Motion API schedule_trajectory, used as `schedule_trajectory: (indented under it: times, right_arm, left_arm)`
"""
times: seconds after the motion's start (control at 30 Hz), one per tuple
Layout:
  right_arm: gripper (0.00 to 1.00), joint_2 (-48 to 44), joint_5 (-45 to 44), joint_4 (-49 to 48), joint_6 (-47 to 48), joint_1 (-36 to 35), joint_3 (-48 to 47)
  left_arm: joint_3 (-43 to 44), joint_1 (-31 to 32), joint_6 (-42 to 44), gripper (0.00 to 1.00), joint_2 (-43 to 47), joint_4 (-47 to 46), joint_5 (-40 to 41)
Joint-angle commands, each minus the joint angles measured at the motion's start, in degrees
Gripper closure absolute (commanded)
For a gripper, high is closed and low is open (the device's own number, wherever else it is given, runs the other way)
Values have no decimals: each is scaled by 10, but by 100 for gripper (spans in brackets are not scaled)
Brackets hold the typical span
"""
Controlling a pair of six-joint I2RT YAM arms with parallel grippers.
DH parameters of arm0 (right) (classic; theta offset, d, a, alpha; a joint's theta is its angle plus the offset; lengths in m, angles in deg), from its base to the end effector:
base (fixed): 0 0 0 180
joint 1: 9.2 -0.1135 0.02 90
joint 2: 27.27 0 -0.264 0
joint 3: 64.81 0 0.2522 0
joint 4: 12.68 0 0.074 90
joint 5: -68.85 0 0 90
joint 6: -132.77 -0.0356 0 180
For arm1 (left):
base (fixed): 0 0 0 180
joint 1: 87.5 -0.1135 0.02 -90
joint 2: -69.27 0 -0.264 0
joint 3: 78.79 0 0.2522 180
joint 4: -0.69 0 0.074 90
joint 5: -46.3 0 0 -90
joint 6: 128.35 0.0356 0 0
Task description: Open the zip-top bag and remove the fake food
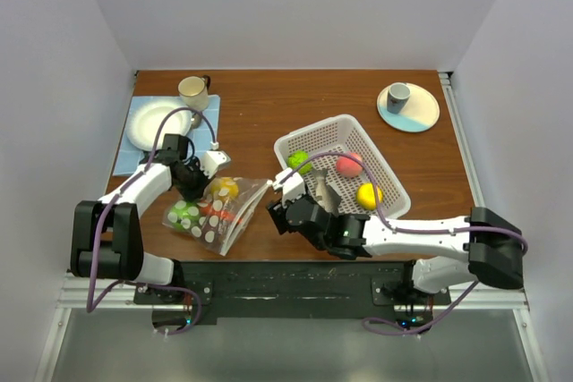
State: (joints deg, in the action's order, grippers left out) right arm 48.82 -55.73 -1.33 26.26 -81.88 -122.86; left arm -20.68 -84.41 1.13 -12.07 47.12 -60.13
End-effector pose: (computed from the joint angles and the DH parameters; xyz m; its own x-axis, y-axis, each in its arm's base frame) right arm 0.1045 0.2674 0.2410 -0.3216 -0.2454 -0.9145 -0.5709 0.8208 -0.0194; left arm 0.2487 -0.0235 0.1736 -0.6274 0.6446 -0.4369 0.7110 0.7030 0.0163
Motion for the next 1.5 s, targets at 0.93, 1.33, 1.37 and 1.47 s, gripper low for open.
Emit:
schedule_trajectory:
  times: [0.93, 1.33, 1.37, 1.47]
  right_arm:
    - [25, 366, 189, -170, 74, -21, -233]
    - [32, 407, 213, -179, 56, 0, -241]
    - [35, 406, 216, -181, 54, 0, -237]
    - [55, 398, 226, -183, 47, 0, -225]
  left_arm:
    - [13, 3, 5, 100, 22, 16, 10]
    - [20, 3, 16, 100, 23, 27, 15]
    - [20, 3, 16, 100, 23, 27, 16]
    - [20, 3, 16, 100, 23, 25, 16]
